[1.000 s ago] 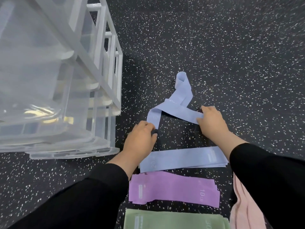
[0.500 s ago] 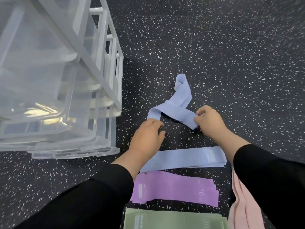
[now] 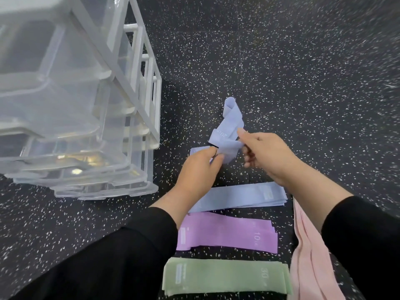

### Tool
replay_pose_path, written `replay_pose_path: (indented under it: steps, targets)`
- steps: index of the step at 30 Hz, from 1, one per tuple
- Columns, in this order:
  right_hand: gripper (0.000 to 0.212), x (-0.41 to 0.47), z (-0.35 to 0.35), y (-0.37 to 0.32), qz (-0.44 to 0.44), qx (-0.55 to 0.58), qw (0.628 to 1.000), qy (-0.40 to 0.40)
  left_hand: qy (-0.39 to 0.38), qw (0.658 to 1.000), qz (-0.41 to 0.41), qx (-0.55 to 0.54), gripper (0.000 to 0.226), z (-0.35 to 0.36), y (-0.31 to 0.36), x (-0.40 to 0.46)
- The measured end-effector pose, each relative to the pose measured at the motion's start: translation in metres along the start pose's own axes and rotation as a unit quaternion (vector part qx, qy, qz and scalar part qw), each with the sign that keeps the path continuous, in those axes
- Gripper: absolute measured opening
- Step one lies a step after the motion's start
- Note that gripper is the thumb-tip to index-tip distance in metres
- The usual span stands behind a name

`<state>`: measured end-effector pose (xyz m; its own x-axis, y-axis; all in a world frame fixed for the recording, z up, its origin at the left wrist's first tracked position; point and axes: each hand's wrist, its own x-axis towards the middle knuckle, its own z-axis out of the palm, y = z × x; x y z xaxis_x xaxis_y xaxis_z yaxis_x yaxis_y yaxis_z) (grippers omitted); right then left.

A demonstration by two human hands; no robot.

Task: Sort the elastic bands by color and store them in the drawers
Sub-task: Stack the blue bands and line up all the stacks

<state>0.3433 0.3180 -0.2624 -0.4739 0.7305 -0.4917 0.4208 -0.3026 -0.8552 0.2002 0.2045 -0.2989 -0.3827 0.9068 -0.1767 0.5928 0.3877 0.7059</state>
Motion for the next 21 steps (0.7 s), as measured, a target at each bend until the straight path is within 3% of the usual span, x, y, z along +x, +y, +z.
replay_pose_path:
  steps: [1, 3, 6, 11, 14, 17, 21]
  targets:
    - [0.052, -0.004, -0.002, -0.004, -0.046, -0.087, 0.995, 0.008, 0.0, 1.0, -0.018, -0.008, 0.029, -0.003, 0.004, 0.001]
    - [0.041, -0.011, -0.004, -0.014, -0.137, -0.21, 0.968, -0.008, 0.007, 1.0, -0.017, -0.01, 0.034, -0.009, 0.01, 0.004]
    - [0.022, -0.014, -0.007, -0.022, -0.174, -0.226, 0.958, -0.016, -0.02, 0.998, 0.001, -0.058, 0.037, -0.015, 0.016, 0.01]
    - [0.012, -0.01, -0.019, -0.032, -0.166, -0.108, 0.98, 0.018, -0.111, 0.976, -0.039, -0.182, 0.058, -0.021, 0.016, 0.013]
    - [0.006, -0.007, -0.032, -0.037, -0.156, 0.029, 0.986, 0.058, -0.181, 0.969, -0.059, -0.159, 0.033, -0.02, 0.003, 0.013]
    - [0.004, -0.005, -0.049, -0.035, -0.12, 0.122, 0.982, 0.077, -0.189, 0.958, -0.073, -0.203, 0.009, -0.023, -0.005, 0.012]
    - [0.007, -0.005, -0.067, -0.024, -0.084, 0.203, 0.969, 0.116, -0.204, 0.947, -0.091, -0.231, 0.023, -0.031, -0.013, 0.016]
